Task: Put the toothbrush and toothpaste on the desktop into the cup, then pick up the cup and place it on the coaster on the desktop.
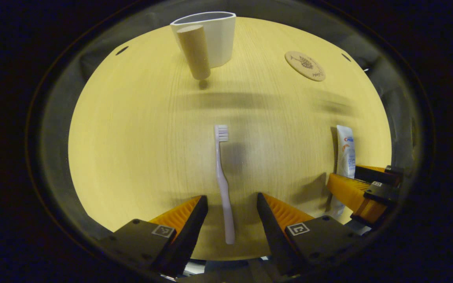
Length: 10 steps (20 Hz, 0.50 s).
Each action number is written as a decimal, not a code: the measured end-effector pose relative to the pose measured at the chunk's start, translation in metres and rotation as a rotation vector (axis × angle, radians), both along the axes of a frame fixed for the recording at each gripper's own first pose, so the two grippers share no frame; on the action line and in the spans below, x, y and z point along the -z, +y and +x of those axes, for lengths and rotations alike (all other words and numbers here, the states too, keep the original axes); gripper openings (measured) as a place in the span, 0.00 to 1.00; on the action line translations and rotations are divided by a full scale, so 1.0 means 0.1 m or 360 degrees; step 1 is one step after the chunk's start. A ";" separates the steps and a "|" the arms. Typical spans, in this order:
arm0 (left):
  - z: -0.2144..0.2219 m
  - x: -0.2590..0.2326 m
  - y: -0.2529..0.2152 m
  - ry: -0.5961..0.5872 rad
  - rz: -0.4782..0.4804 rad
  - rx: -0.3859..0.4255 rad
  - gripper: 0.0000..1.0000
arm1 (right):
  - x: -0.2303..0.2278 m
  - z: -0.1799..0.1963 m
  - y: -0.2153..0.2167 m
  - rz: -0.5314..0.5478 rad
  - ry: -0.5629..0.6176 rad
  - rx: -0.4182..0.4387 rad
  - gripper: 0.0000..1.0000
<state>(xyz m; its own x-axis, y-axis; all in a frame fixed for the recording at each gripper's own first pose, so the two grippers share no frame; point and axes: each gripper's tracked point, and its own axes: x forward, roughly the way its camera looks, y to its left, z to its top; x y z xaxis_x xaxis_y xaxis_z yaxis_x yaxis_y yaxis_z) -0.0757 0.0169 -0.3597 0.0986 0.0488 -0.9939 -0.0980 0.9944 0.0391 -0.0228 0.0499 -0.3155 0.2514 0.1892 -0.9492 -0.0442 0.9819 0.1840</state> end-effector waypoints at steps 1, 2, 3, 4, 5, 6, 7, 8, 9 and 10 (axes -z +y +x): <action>0.02 0.02 0.04 -0.0002 0.0025 0.0001 0.93 | 0.01 0.00 -0.02 -0.0022 0.0001 -0.0001 0.84; 0.01 0.00 0.03 -0.0008 0.0026 0.0001 0.90 | 0.02 0.01 -0.04 -0.0038 0.0004 -0.0004 0.74; 0.02 0.00 0.04 -0.0012 0.0025 0.0002 0.77 | 0.03 0.00 -0.04 -0.0043 0.0004 -0.0002 0.70; 0.03 0.00 0.05 -0.0014 0.0028 0.0000 0.78 | 0.03 0.01 -0.04 -0.0047 0.0004 0.0006 0.63; 0.02 0.00 0.06 -0.0008 0.0028 -0.0007 0.70 | 0.03 0.00 -0.07 -0.0065 0.0007 0.0007 0.56; 0.02 0.00 0.05 0.0000 0.0028 -0.0006 0.63 | 0.03 0.01 -0.07 -0.0060 0.0008 0.0007 0.50; 0.03 0.00 0.05 0.0010 0.0034 0.0005 0.55 | 0.03 0.00 -0.07 -0.0059 0.0011 0.0000 0.50; 0.05 0.04 0.02 -0.0005 0.0006 -0.0022 0.61 | 0.01 0.01 -0.07 -0.0053 0.0013 0.0013 0.50; 0.04 0.02 0.01 0.0018 0.0004 -0.0045 0.34 | 0.03 -0.01 -0.05 -0.0042 0.0026 0.0032 0.45; 0.04 0.01 0.02 0.0015 0.0001 -0.0027 0.24 | 0.03 0.01 -0.06 -0.0037 0.0016 0.0025 0.39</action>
<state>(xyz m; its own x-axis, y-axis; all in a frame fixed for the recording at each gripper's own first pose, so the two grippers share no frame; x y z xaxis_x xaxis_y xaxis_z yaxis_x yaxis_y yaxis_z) -0.0712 0.0185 -0.3606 0.0883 0.0510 -0.9948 -0.1147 0.9926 0.0407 -0.0221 0.0438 -0.3181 0.2445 0.1628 -0.9559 -0.0267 0.9866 0.1612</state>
